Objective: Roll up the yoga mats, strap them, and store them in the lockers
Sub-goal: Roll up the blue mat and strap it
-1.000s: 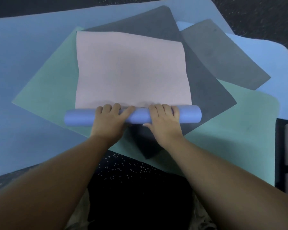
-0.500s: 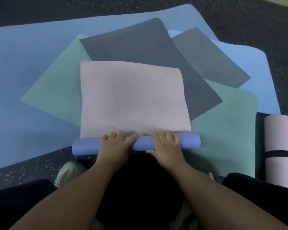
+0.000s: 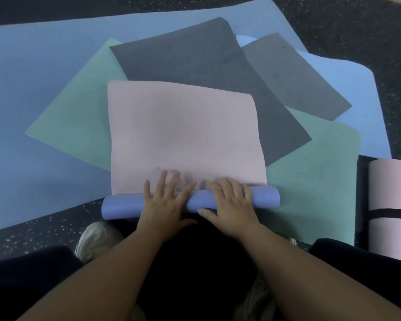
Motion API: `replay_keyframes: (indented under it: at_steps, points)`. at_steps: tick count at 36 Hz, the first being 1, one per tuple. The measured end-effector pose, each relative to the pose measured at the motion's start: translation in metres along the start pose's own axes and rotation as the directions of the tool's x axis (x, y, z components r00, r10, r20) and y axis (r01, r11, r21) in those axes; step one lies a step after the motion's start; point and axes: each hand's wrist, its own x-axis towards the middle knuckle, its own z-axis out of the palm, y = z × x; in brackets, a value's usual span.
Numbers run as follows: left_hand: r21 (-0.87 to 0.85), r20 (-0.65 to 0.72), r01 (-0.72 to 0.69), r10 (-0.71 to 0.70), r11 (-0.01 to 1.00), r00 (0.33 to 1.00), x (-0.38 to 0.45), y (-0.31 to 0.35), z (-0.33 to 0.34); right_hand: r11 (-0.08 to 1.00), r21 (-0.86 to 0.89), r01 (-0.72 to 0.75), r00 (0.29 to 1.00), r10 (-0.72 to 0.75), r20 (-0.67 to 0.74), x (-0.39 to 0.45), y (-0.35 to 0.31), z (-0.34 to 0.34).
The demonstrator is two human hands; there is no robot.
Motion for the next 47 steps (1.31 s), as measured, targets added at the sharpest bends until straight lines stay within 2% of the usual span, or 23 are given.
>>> replay_keyframes:
  at_steps: [2, 4, 12, 17, 21, 25, 28, 30, 31, 32, 34, 37, 41, 47]
  points:
    - [-0.015, 0.028, 0.021, -0.020, 1.000, 0.999, 0.008, -0.003, -0.004, 0.999, 0.026, -0.034, 0.986, 0.029, 0.165, 0.007, 0.000, -0.010]
    - [-0.013, 0.056, 0.037, -0.037, 0.999, 0.998, 0.017, -0.006, -0.008, 0.998, 0.028, -0.048, 0.975, 0.040, 0.218, 0.015, 0.001, -0.016]
    - [-0.001, 0.072, 0.011, -0.011, 1.000, 0.997, 0.040, -0.017, -0.010, 1.000, -0.027, -0.012, 0.982, 0.017, 0.186, 0.041, 0.005, -0.030]
    - [-0.014, -0.003, 0.010, -0.010, 1.000, 1.000, 0.036, -0.017, -0.006, 0.999, -0.040, -0.018, 0.977, 0.026, 0.212, 0.061, 0.009, -0.035]
    - [0.067, -0.076, -0.034, 0.039, 0.997, 0.996, 0.025, -0.010, -0.001, 0.999, -0.028, -0.046, 0.971, 0.051, 0.232, 0.073, 0.010, -0.036]
    - [0.143, 0.060, 0.046, -0.055, 0.989, 0.997, 0.021, 0.002, -0.007, 0.998, -0.038, -0.048, 0.976, 0.055, 0.212, 0.074, 0.010, -0.036]
    - [0.170, 0.163, 0.036, -0.064, 0.985, 0.985, 0.025, 0.003, -0.010, 0.995, -0.048, -0.083, 0.977, 0.091, 0.192, 0.076, 0.009, -0.036]
    - [0.170, 0.184, 0.040, -0.072, 0.985, 0.980, 0.028, 0.004, -0.018, 0.993, -0.051, -0.103, 0.991, 0.107, 0.086, 0.076, 0.006, -0.028]
    - [0.161, 0.188, 0.046, -0.076, 0.986, 0.979, 0.030, 0.003, -0.021, 0.992, -0.055, -0.111, 0.993, 0.108, -0.057, 0.074, 0.003, -0.023]
    - [0.144, 0.199, 0.055, -0.083, 0.988, 0.977, 0.032, 0.002, -0.024, 0.991, -0.039, -0.125, 0.974, 0.115, -0.194, 0.071, -0.001, -0.018]
    - [0.132, 0.231, 0.058, -0.088, 0.989, 0.969, 0.036, -0.001, -0.029, 0.993, -0.009, -0.114, 0.923, 0.103, -0.370, 0.064, -0.006, -0.006]
    - [0.110, 0.248, 0.059, -0.085, 0.992, 0.965, 0.046, -0.004, -0.034, 0.997, 0.023, -0.074, 0.885, 0.076, -0.460, 0.055, -0.011, 0.005]
    - [0.063, 0.242, 0.086, -0.099, 0.994, 0.965, 0.057, -0.009, -0.036, 0.999, 0.028, 0.020, 0.862, -0.003, -0.507, 0.049, -0.006, 0.011]
    - [0.044, 0.281, 0.085, -0.094, 0.995, 0.955, 0.060, -0.012, -0.035, 0.999, -0.006, 0.043, 0.828, -0.040, -0.559, 0.036, 0.003, 0.020]
